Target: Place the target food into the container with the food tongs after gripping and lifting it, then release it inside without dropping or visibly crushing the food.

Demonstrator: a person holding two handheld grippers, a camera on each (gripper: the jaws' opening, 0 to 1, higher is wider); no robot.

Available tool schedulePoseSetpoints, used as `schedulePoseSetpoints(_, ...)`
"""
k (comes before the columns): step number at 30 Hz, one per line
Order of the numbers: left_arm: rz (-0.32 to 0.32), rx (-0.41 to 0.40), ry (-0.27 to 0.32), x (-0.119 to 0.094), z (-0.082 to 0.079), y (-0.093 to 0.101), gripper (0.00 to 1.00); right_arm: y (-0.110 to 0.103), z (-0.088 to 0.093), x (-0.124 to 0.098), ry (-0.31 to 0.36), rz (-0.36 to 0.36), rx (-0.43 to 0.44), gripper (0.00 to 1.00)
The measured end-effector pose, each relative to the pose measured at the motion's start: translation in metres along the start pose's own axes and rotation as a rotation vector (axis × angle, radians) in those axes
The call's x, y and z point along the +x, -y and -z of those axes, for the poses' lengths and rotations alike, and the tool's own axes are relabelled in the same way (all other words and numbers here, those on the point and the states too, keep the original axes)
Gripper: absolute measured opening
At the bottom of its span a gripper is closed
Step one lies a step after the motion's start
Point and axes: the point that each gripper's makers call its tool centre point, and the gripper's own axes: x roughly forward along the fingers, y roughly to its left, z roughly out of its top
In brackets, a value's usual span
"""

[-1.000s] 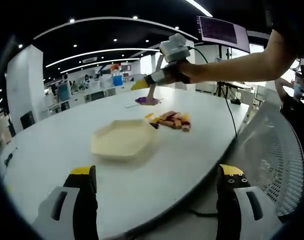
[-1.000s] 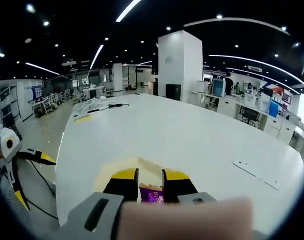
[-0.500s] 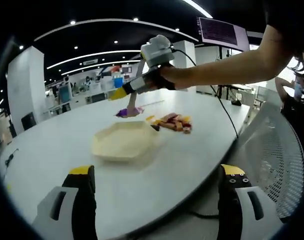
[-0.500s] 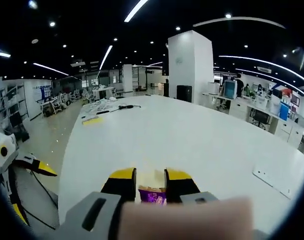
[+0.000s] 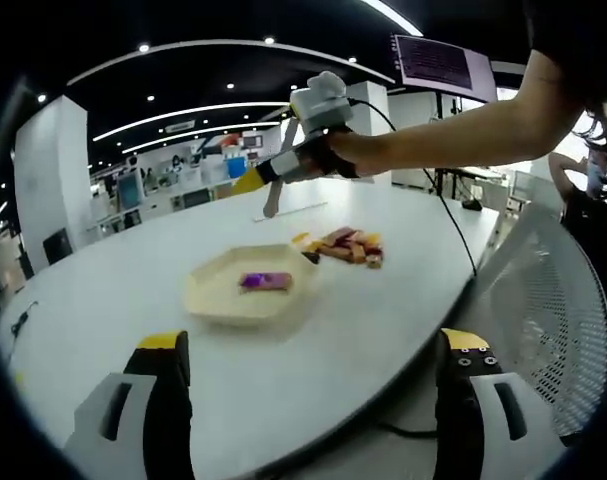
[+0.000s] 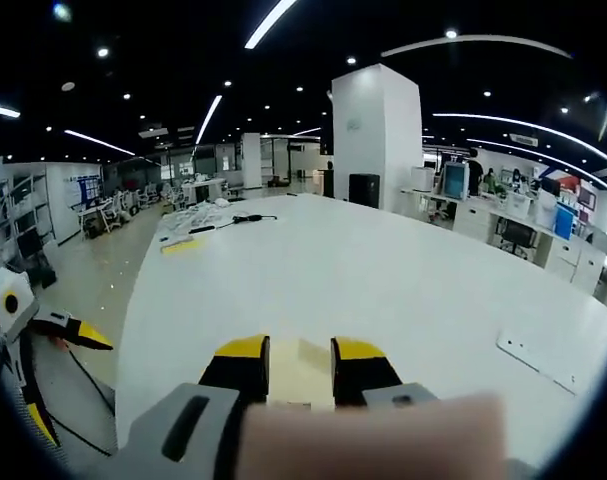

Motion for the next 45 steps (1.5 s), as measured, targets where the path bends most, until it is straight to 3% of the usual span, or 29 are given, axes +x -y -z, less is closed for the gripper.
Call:
schedulePoseSetpoints(7, 0.003, -0.007, 0.002, 0.000, 0.000, 0.000, 1.00, 0.025, 0.020, -0.029, -0.011, 0.068, 0.046, 0.23)
schedulePoseSetpoints(12, -0.001, -0.011, 0.001, 0.000, 0.001, 0.000, 1.00, 0.036, 0.035, -0.037, -0.018, 0.097, 0.075, 0.23)
schedulePoseSetpoints(27, -0.015, -0.017, -0.026, 0.000, 0.005, -0.002, 1.00, 0.051, 0.068, -0.022, -0.027, 0.114, 0.165, 0.23)
schedulePoseSetpoints(45, -0.027, -0.023, -0.052, 0.001, 0.010, -0.005, 1.00, 0.066, 0.103, -0.006, -0.064, 0.149, 0.189, 0.23)
